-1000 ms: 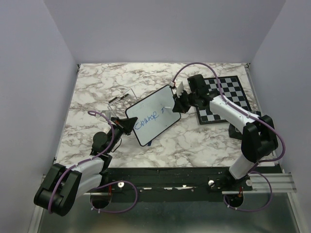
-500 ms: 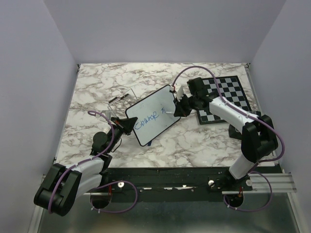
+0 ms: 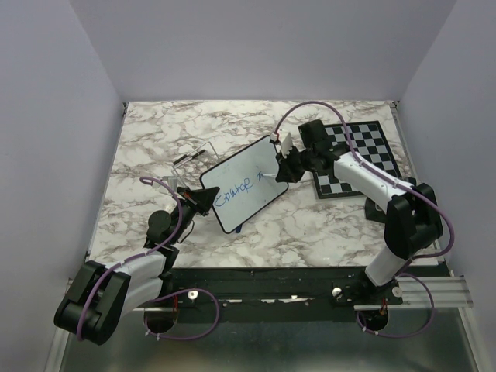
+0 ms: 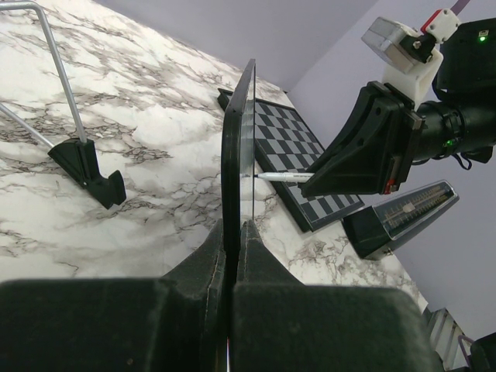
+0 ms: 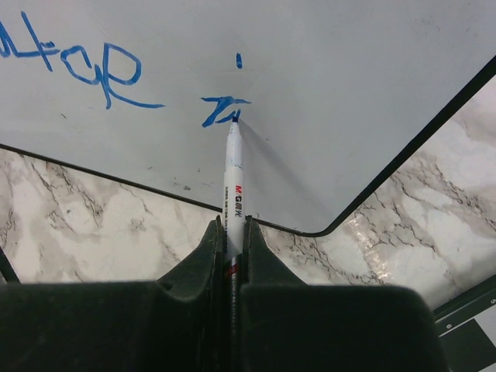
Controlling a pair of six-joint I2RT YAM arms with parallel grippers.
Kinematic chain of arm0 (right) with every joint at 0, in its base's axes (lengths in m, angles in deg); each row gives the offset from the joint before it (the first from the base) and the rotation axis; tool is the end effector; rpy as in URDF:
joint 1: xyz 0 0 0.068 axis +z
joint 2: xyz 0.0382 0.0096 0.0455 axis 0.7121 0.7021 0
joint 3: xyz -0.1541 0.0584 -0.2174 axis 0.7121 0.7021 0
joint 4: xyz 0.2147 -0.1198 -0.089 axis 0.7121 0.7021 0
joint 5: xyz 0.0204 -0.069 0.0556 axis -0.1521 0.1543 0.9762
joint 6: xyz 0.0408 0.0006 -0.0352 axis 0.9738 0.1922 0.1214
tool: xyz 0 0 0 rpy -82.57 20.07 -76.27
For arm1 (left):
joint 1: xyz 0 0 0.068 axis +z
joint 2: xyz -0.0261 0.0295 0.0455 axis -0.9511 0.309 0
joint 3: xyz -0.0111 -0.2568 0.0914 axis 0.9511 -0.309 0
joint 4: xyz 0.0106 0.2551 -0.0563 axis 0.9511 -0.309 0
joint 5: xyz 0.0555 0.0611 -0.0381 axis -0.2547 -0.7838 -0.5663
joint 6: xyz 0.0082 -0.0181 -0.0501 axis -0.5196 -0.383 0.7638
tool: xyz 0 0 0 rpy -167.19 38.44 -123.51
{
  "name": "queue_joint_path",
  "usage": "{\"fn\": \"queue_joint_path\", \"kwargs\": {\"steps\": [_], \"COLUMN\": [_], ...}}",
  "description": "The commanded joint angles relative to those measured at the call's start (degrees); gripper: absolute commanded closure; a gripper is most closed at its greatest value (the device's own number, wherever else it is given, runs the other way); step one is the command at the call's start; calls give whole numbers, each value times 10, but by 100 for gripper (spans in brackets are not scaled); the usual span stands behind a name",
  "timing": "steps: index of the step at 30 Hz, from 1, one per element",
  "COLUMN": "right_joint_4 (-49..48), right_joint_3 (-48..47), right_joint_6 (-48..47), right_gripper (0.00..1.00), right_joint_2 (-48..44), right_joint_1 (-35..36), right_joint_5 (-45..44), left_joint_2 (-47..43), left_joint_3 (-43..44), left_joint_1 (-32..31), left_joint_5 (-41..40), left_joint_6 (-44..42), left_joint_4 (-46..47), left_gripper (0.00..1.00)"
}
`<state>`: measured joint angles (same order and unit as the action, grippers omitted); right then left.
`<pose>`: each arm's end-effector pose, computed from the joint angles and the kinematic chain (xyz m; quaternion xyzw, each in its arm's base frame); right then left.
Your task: Write a sentence on the whiteboard
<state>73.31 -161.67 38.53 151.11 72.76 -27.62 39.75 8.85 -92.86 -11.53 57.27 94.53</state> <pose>0.3136 0.1813 0.2511 -0.4481 0.7985 0.2484 0.3162 0.1640 -0.0695 0.1829 -0.0641 0.6530 -0.4553 0.6018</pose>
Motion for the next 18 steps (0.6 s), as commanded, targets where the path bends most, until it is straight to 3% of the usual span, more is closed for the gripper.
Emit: {"fn": "queue_joint_path", "kwargs": {"steps": [1, 18], "right_joint_4": [-3, -16], "right_joint_3": [-25, -34], "right_joint_6": [11, 35], "right_gripper": [99, 99], "right_joint_2": [11, 20], "right_joint_1": [-2, -12], "right_joint_5": [7, -27], "left_joint_2": [-3, -6], "left_joint_3": [-13, -11], "left_joint_1": [-4, -4], "left_joint_5": [19, 19], "left_joint_6": [-19, -21], "left_joint_4": [7, 3], "left_gripper": [100, 100]}}
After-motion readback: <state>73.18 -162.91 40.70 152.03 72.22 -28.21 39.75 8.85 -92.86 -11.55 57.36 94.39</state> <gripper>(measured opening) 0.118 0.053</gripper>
